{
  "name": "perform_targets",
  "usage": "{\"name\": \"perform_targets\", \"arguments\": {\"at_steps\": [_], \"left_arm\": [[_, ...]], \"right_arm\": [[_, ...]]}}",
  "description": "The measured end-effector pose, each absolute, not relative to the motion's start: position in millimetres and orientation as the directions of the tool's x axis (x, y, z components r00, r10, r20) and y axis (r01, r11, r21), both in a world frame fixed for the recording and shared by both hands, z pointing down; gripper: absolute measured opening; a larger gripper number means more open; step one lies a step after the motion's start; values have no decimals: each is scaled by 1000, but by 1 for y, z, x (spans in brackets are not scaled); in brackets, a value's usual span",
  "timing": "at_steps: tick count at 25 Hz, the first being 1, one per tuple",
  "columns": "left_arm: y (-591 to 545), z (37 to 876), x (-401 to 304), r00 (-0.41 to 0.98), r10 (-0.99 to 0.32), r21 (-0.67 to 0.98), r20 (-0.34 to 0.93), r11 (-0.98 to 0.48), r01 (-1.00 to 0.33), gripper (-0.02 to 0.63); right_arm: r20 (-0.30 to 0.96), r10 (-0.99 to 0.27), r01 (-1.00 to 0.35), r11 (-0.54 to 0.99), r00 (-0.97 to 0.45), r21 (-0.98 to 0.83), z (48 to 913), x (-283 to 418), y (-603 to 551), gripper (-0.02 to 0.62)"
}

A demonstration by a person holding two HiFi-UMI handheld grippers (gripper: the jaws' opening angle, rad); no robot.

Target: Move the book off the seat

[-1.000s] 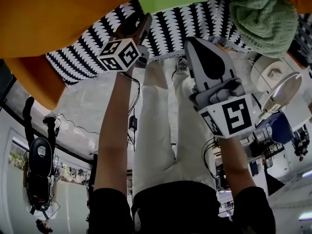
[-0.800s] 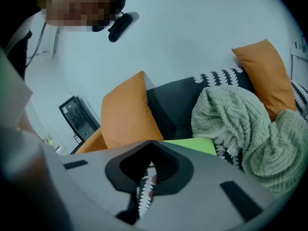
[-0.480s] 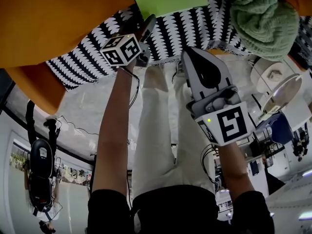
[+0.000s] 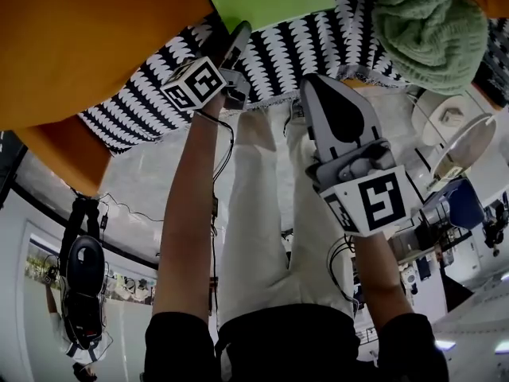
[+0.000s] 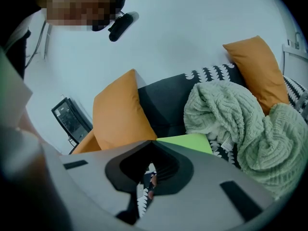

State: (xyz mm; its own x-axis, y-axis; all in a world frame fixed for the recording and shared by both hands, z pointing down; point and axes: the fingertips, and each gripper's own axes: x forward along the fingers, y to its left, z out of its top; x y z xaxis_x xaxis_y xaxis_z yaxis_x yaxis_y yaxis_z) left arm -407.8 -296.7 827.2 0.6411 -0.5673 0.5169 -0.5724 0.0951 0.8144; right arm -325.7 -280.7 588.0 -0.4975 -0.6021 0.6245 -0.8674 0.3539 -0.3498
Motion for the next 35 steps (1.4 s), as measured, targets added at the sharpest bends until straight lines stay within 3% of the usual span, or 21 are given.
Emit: {"name": "perform_targets", "arguments": {"at_steps": [11,21,26,31,35], "left_arm": [[-312,805,-400,744,-536,884,399,9,-468,276],[-309,797,-366,818,-446,901,364,-52,-430,244],[-303,789,-323,893,-287,893,346,-190,-407,224],[-336,777,-300,856,-406,908,320,-126,-399,221],[-334,780,-301,840,-409,899,355,-97,-427,199]], "right_arm": [[628,-595,-865,350,-502,-359,591,-340,-274,15],[629,-621,-884,314,-467,-346,589,-309,-277,15],[632,-624,-888,304,-460,-345,591,-300,-277,15],[626,-640,-894,285,-447,-347,588,-292,-275,15],[621,-653,-899,271,-434,-344,584,-282,-273,15]]}}
